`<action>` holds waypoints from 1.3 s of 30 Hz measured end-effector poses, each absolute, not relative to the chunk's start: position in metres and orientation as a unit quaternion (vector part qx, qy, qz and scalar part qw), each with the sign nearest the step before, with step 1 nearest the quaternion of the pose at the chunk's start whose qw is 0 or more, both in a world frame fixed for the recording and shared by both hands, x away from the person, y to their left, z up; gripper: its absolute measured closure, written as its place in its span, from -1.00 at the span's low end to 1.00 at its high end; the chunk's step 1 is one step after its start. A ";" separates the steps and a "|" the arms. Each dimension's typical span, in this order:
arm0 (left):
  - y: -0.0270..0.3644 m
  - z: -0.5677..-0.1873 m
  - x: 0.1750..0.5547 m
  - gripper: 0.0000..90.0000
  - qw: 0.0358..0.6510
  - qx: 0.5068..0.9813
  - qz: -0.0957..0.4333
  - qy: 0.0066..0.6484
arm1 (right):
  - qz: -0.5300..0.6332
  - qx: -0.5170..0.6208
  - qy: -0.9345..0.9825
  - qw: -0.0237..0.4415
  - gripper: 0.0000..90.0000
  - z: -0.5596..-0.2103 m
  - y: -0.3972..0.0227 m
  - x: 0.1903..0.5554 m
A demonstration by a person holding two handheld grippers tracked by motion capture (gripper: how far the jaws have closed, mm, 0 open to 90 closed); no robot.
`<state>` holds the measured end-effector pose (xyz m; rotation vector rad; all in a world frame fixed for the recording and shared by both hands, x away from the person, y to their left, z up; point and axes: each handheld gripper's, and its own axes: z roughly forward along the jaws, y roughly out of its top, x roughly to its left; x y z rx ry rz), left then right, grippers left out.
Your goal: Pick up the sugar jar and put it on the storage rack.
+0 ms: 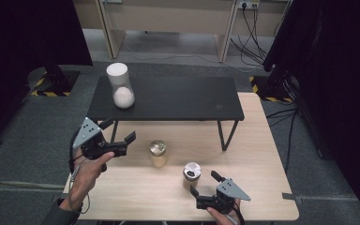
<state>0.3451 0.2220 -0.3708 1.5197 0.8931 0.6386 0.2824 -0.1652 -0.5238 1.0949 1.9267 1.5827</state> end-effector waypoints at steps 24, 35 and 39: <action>0.218 -0.415 0.326 -0.94 0.591 0.668 0.249 0.379 | 0.569 0.391 0.693 0.209 -0.99 -0.524 -0.165 0.282; 0.224 -0.434 0.318 -0.94 0.596 0.667 0.237 0.380 | 0.569 0.391 0.693 0.209 -0.99 -0.524 -0.165 0.282; 0.226 -0.440 0.315 -0.94 0.596 0.668 0.234 0.380 | 0.568 0.391 0.693 0.209 -0.99 -0.524 -0.165 0.282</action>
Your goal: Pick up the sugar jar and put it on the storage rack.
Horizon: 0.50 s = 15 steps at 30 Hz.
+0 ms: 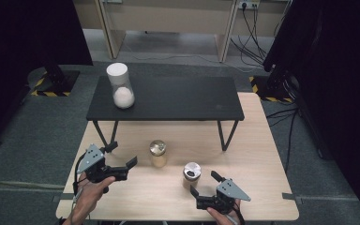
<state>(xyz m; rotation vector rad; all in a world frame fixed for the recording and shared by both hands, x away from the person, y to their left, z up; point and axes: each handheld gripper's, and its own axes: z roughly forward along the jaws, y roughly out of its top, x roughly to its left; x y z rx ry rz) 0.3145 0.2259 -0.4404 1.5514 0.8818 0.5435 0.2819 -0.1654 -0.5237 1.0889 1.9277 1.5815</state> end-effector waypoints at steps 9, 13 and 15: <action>0.230 -0.453 0.309 -0.95 0.594 0.667 0.239 0.380 | 0.569 0.391 0.693 0.208 -0.99 -0.524 -0.165 0.282; 0.230 -0.458 0.306 -0.94 0.592 0.670 0.241 0.378 | 0.569 0.391 0.693 0.208 -0.99 -0.524 -0.165 0.282; 0.231 -0.461 0.305 -0.94 0.592 0.670 0.241 0.378 | 0.569 0.391 0.693 0.208 -0.99 -0.524 -0.165 0.282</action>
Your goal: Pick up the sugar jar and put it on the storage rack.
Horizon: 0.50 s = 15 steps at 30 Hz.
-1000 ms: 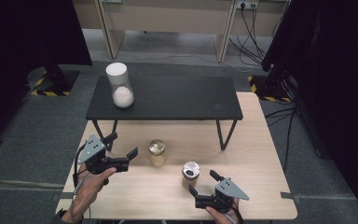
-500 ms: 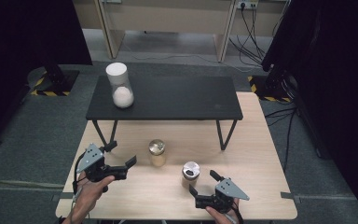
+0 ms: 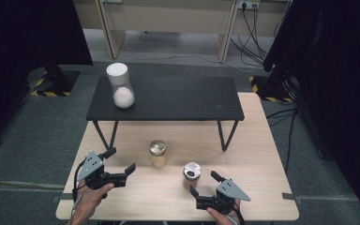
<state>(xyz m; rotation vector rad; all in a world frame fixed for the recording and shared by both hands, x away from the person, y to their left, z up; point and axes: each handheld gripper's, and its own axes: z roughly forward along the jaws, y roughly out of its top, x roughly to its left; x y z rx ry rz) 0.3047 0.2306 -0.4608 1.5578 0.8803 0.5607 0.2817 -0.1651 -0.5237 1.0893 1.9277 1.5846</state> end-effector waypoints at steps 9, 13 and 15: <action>0.232 -0.475 0.298 -0.94 0.591 0.673 0.238 0.376 | 0.570 0.391 0.692 0.209 -0.99 -0.524 -0.166 0.282; 0.232 -0.480 0.296 -0.94 0.589 0.675 0.239 0.375 | 0.570 0.390 0.692 0.209 -0.99 -0.523 -0.165 0.282; 0.232 -0.482 0.296 -0.94 0.590 0.674 0.238 0.375 | 0.570 0.390 0.692 0.208 -0.99 -0.523 -0.165 0.282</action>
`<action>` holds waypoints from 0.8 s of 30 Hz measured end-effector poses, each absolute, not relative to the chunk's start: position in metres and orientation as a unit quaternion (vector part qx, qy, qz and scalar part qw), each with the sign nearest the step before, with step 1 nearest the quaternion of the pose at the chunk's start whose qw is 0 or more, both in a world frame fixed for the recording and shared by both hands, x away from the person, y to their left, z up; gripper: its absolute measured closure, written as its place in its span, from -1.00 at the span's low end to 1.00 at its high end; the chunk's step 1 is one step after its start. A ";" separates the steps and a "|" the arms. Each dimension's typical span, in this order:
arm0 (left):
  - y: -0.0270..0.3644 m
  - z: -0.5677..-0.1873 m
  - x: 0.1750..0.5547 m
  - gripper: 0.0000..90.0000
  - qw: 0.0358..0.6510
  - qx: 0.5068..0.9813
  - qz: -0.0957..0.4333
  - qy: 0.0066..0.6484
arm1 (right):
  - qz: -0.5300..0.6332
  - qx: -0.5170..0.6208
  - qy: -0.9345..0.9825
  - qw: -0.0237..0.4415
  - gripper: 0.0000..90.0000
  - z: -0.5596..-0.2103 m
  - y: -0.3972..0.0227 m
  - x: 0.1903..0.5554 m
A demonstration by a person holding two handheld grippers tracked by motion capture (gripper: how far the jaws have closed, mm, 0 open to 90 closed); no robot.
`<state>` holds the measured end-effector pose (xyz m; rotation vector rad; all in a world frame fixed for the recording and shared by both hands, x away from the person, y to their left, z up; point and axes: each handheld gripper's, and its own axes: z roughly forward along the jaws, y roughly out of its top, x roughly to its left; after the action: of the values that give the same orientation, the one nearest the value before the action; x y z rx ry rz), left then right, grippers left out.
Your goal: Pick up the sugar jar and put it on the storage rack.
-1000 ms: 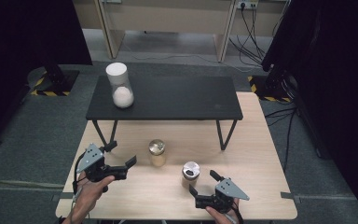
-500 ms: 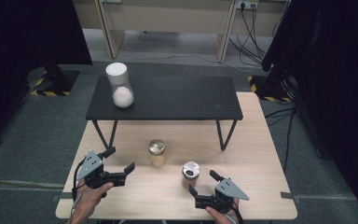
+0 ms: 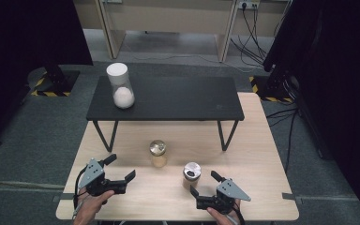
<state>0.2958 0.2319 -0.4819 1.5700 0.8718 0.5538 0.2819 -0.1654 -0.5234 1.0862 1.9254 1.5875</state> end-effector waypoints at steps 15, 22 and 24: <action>0.232 -0.496 0.284 -0.94 0.586 0.679 0.238 0.373 | 0.571 0.390 0.692 0.208 -0.99 -0.523 -0.165 0.282; 0.235 -0.502 0.278 -0.94 0.586 0.678 0.244 0.372 | 0.571 0.389 0.692 0.209 -0.99 -0.523 -0.165 0.282; 0.235 -0.502 0.276 -0.95 0.588 0.676 0.245 0.371 | 0.571 0.389 0.692 0.209 -0.99 -0.523 -0.165 0.282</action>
<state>0.2762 0.2355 -0.5023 1.5750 0.8647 0.5704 0.2816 -0.1655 -0.5229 1.0819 1.9257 1.5886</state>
